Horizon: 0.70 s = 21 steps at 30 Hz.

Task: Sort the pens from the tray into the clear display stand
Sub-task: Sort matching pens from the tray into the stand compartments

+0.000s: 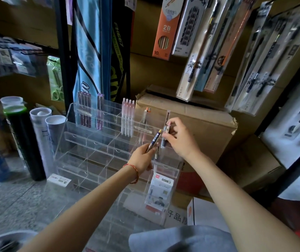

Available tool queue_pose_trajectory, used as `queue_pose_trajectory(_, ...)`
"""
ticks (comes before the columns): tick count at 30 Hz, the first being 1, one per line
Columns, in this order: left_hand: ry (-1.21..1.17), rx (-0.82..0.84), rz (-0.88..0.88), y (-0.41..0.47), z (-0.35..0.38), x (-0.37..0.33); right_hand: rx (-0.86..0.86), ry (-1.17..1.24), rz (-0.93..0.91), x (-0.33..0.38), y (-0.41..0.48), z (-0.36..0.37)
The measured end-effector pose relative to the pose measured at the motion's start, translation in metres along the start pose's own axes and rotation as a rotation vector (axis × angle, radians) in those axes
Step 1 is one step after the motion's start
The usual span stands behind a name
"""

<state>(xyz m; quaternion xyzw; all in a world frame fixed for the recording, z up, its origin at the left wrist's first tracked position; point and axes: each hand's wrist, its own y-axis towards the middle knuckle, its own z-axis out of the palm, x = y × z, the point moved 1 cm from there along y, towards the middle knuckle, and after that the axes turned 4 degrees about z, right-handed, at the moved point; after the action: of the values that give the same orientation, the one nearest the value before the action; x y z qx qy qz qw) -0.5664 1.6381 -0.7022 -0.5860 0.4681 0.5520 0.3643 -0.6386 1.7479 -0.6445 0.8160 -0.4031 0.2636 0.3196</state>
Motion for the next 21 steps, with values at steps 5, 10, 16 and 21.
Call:
queue_pose_trajectory(5,-0.013,0.037,-0.035,0.003,-0.002,-0.002,0.047,0.015,0.04,-0.01,-0.004,0.01)
queue_pose_trajectory(10,0.018,0.055,0.009,0.003,-0.002,-0.001,0.073,0.075,0.081,-0.021,-0.003,0.017)
queue_pose_trajectory(16,-0.014,0.045,-0.01,0.006,-0.004,0.001,0.115,0.061,0.132,-0.02,0.0,0.021)
queue_pose_trajectory(21,0.006,0.053,-0.025,0.008,-0.005,0.001,0.16,0.025,0.15,-0.021,0.003,0.021)
